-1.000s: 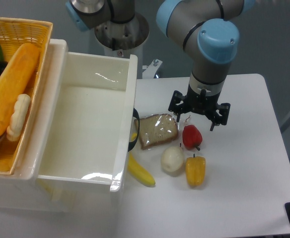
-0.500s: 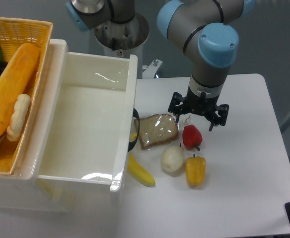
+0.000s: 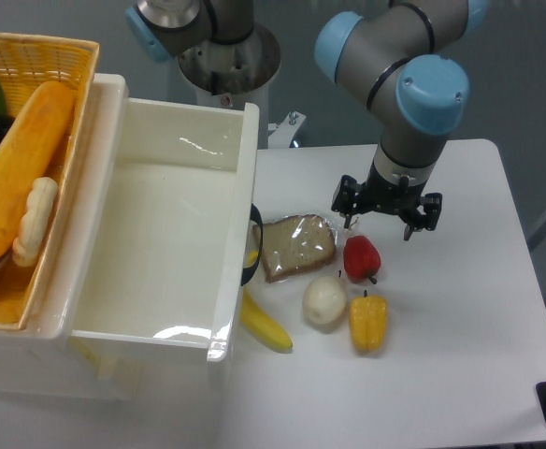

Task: Pick up the pear
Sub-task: 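Lower the open gripper down over the cream-white pear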

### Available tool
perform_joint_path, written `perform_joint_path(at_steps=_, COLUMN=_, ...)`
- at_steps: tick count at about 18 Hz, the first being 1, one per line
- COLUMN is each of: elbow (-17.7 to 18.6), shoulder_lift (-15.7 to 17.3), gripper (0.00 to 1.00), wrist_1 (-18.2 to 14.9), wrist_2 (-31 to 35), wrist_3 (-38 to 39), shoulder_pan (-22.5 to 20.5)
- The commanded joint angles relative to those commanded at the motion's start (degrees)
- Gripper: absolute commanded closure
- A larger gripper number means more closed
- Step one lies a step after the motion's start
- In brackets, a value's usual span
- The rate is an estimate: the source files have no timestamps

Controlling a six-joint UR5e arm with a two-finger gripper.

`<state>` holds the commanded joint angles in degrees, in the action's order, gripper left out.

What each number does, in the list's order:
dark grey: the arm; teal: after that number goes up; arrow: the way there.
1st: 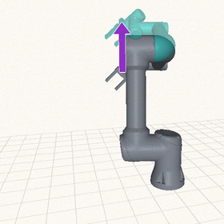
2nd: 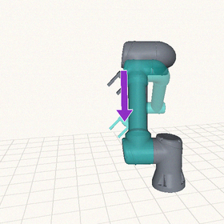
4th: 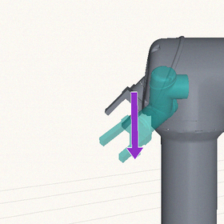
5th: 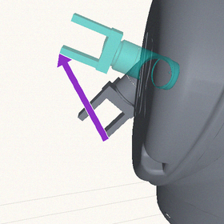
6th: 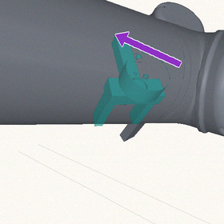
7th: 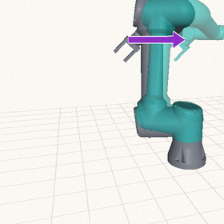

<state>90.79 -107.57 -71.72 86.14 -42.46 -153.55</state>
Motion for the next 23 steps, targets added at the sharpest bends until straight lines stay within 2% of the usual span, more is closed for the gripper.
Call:
perform_joint_path(at_steps=2, elbow=-0.36, shoulder_lift=-1.76, gripper=0.0, wrist_1=2.19, wrist_2=-0.79, wrist_3=3.16, shoulder_pan=1.05)
perform_joint_path(at_steps=5, elbow=-1.05, shoulder_lift=-4.83, gripper=0.0, wrist_1=6.32, wrist_2=-0.79, wrist_3=3.62, shoulder_pan=3.6)
perform_joint_path(at_steps=9, elbow=-3.96, shoulder_lift=-9.58, gripper=0.0, wrist_1=6.51, wrist_2=-0.53, wrist_3=3.0, shoulder_pan=6.24)
perform_joint_path(at_steps=23, elbow=-2.64, shoulder_lift=-12.31, gripper=0.0, wrist_1=6.24, wrist_2=-0.71, wrist_3=2.47, shoulder_pan=8.44)
